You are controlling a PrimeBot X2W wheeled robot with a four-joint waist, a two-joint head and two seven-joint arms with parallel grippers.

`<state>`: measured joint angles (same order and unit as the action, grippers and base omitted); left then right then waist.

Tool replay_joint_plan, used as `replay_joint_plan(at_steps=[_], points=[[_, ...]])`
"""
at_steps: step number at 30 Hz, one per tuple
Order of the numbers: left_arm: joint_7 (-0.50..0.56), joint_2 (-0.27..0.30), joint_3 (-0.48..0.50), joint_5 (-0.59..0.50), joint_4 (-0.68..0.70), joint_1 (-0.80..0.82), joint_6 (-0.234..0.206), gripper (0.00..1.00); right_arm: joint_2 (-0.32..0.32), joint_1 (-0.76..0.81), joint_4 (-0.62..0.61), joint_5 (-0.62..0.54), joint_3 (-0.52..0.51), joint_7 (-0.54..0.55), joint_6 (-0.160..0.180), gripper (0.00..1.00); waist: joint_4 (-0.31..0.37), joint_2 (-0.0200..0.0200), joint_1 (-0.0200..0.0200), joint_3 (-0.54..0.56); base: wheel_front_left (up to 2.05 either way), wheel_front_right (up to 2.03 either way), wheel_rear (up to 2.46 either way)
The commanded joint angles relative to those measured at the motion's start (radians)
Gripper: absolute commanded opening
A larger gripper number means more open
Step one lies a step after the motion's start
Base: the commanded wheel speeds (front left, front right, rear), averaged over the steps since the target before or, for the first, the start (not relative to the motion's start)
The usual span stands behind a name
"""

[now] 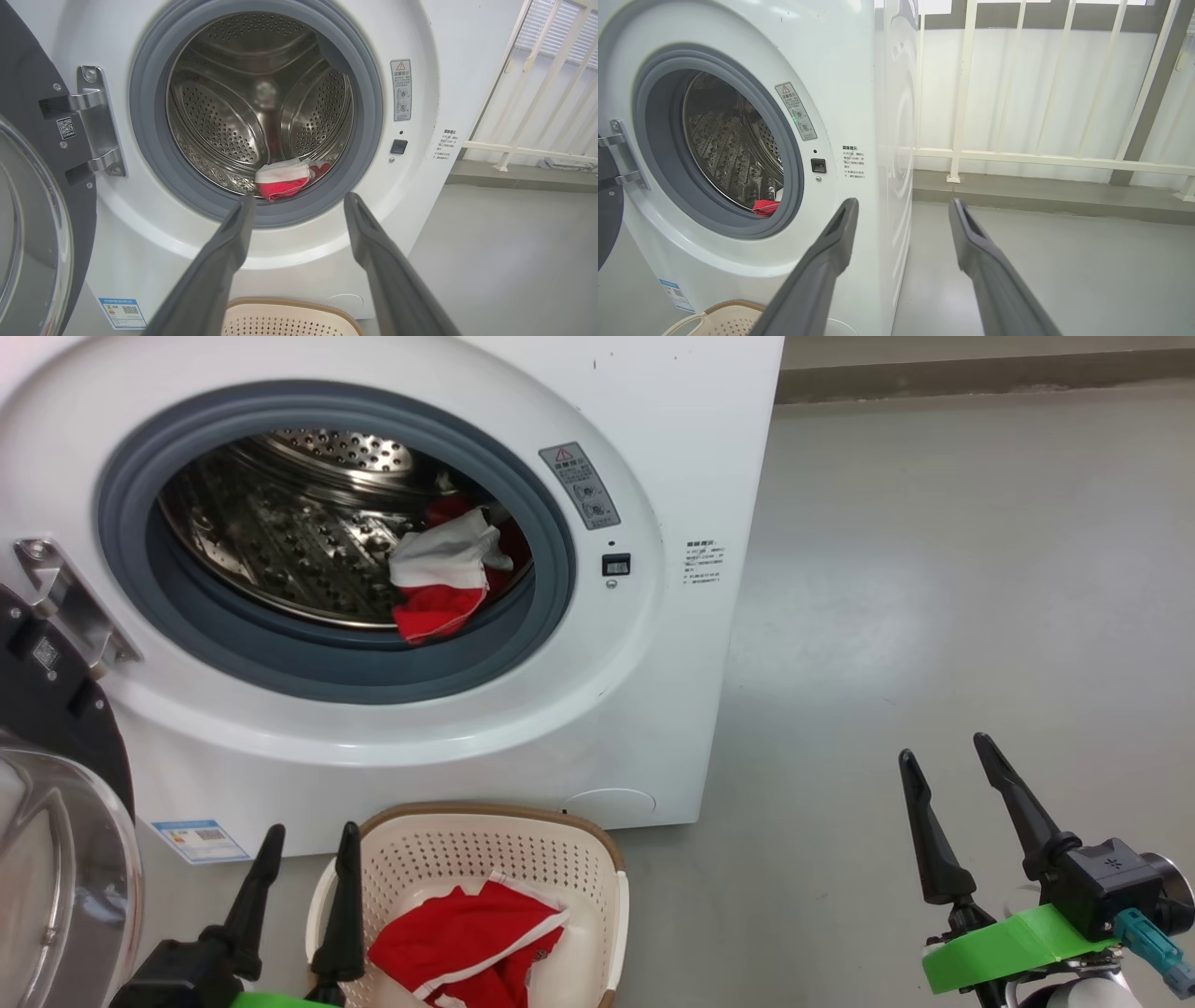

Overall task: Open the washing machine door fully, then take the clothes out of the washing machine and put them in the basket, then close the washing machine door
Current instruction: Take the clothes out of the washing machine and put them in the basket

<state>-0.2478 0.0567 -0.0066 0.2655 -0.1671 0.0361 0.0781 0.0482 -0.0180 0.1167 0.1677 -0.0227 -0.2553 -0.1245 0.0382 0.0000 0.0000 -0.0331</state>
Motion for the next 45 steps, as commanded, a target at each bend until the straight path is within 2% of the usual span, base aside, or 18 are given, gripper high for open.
replay_joint_plan(at_steps=[1, 14, 27, 37, 45], points=[[-0.003, 0.02, 0.025, 0.004, 0.028, 0.007, -0.009, 1.0, 0.002, -0.009, -0.029, 0.01, 0.015, -0.006, -0.006, 1.0, 0.0, 0.0, 0.0, -0.004, 0.0, 0.0, 0.0], [-0.001, 0.022, 0.015, 0.014, 0.025, 0.017, -0.021, 1.0, 0.002, -0.014, -0.028, 0.011, 0.018, -0.006, -0.006, 1.0, -0.003, 0.0, 0.0, -0.022, 0.0, 0.0, 0.0], [-0.004, 0.022, -0.001, 0.034, -0.008, 0.095, -0.013, 1.0, 0.002, -0.052, -0.04, 0.006, 0.025, -0.006, -0.006, 1.0, -0.013, 0.0, 0.0, -0.095, 0.0, 0.0, 0.0], [-0.006, 0.038, -0.012, 0.032, -0.068, 0.286, -0.008, 1.0, 0.002, -0.127, -0.049, -0.008, 0.045, -0.006, -0.006, 1.0, -0.028, 0.0, 0.0, -0.219, 0.0, 0.0, 0.0], [-0.009, 0.05, -0.007, 0.042, -0.177, 0.488, -0.001, 1.0, 0.002, -0.199, -0.062, -0.019, 0.065, -0.006, -0.006, 1.0, -0.02, 0.0, 0.0, -0.33, 0.0, 0.0, 0.0]])
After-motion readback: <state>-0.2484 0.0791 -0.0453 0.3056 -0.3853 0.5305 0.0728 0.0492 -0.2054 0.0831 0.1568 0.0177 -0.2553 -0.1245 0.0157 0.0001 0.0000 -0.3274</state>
